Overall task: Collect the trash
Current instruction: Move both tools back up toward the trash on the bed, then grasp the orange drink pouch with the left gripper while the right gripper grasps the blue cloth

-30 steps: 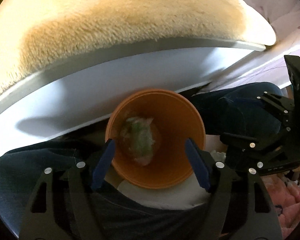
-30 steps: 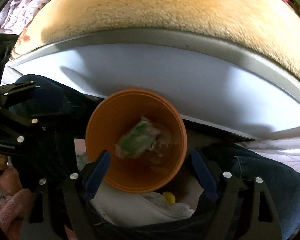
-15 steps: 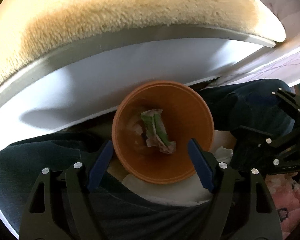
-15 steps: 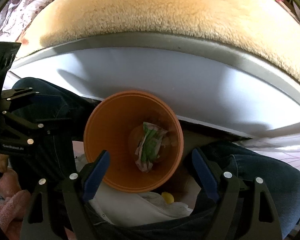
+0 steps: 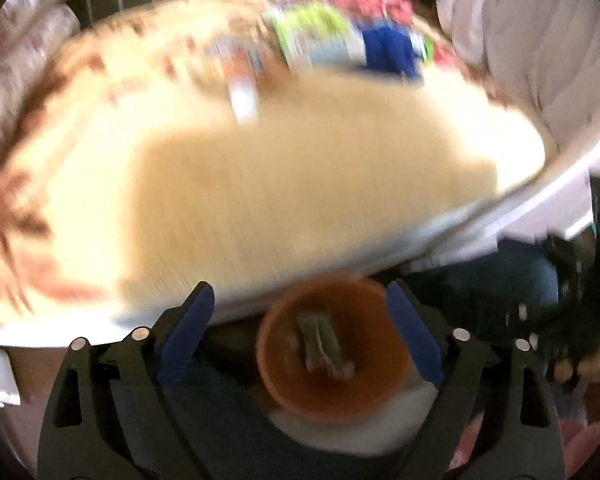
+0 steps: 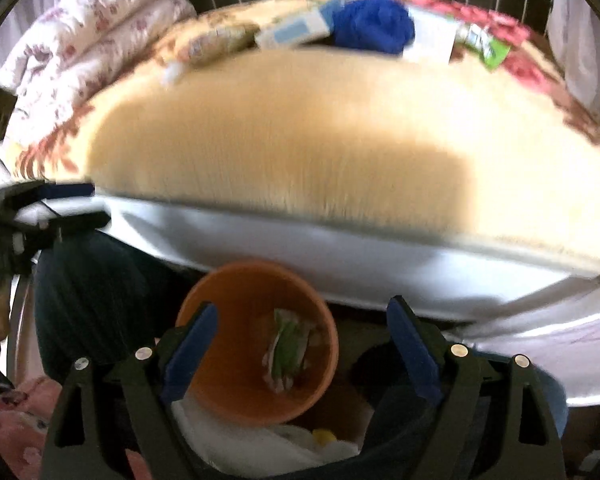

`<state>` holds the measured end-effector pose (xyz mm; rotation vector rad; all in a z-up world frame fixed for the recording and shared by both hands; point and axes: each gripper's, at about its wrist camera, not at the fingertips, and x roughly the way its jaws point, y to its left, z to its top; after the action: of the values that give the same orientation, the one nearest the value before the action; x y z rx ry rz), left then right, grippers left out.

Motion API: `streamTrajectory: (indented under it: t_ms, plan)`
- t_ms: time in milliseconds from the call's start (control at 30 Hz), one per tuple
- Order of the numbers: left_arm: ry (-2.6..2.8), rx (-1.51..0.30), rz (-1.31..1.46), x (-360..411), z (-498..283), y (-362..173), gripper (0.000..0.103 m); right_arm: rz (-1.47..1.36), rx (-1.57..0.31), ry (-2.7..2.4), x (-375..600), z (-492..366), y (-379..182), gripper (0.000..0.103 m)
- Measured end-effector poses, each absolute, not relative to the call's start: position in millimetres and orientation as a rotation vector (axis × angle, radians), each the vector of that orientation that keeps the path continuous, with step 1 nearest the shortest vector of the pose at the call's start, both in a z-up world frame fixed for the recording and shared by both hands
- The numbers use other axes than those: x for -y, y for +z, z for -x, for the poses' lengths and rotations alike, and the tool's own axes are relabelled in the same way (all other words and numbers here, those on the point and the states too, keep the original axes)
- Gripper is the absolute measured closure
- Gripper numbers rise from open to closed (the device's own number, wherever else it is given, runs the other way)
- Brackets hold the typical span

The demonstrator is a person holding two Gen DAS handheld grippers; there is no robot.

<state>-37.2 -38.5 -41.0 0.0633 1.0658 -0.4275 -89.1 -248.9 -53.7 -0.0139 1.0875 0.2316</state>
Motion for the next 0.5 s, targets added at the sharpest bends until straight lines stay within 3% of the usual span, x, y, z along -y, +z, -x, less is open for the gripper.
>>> streamTrajectory:
  t_ms: [300,500]
  plan:
    - [-0.421,-1.025,0.049,47.7,-66.8,-22.7,0.014,-0.02,-1.033,0.27,245.2,89.6,-42.6,0.017]
    - [-0.331,-1.094,0.051,58.4,-131.6,-49.2,0.014,-0.01,-1.023,0.302,236.5,93.6,-42.3,0.017]
